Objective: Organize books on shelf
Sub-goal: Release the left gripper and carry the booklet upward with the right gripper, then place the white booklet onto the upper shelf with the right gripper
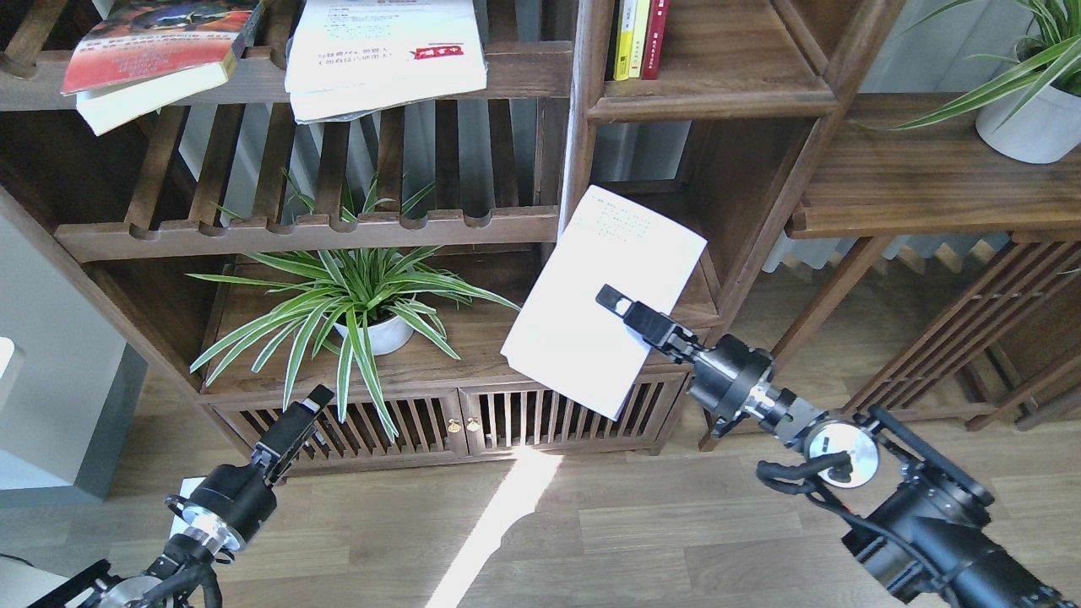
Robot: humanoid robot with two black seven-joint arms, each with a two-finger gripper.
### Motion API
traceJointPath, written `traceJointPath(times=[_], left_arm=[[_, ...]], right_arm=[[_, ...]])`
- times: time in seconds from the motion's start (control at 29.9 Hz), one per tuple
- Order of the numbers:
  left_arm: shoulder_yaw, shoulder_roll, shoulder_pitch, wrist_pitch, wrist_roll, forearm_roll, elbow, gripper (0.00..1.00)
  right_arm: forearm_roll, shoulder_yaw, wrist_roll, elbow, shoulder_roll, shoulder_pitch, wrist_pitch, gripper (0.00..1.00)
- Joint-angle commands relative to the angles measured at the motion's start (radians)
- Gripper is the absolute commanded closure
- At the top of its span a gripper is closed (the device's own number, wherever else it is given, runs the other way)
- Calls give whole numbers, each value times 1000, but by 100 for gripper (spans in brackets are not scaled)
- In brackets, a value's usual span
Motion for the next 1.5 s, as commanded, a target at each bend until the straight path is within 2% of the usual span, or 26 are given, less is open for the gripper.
traceJointPath(times=[0.0, 0.3, 0.43, 0.64, 0.84, 1.0, 1.17, 1.3, 1.47], left_arm=[[2, 1, -6, 0, 0, 1, 28, 2], [2, -3, -29, 0, 0, -1, 82, 2], [2, -10, -58, 0, -5, -4, 120, 2], [7, -20, -74, 0, -5, -4, 148, 2], [14, -31, -74, 0, -6, -4, 154, 2], [14, -30, -72, 0, -11, -4, 155, 2], [19, -30, -71, 0, -9, -5, 155, 2], [19, -30, -72, 0, -9, -5, 155, 2], [19, -30, -71, 0, -9, -5, 155, 2]], right_arm=[[-8, -6, -2, 36, -94, -2, 0, 97], [-103, 43, -15, 117, -260, 46, 0, 99], [-114, 96, -49, 130, -307, 57, 0, 99], [-114, 220, -149, 131, -324, 96, 0, 99], [-115, 245, -186, 130, -326, 194, 0, 99], [-115, 250, -276, 128, -331, 287, 0, 99], [-115, 268, -334, 127, -341, 366, 0, 99], [-115, 274, -337, 120, -349, 399, 0, 99], [-117, 276, -337, 100, -354, 435, -64, 98]])
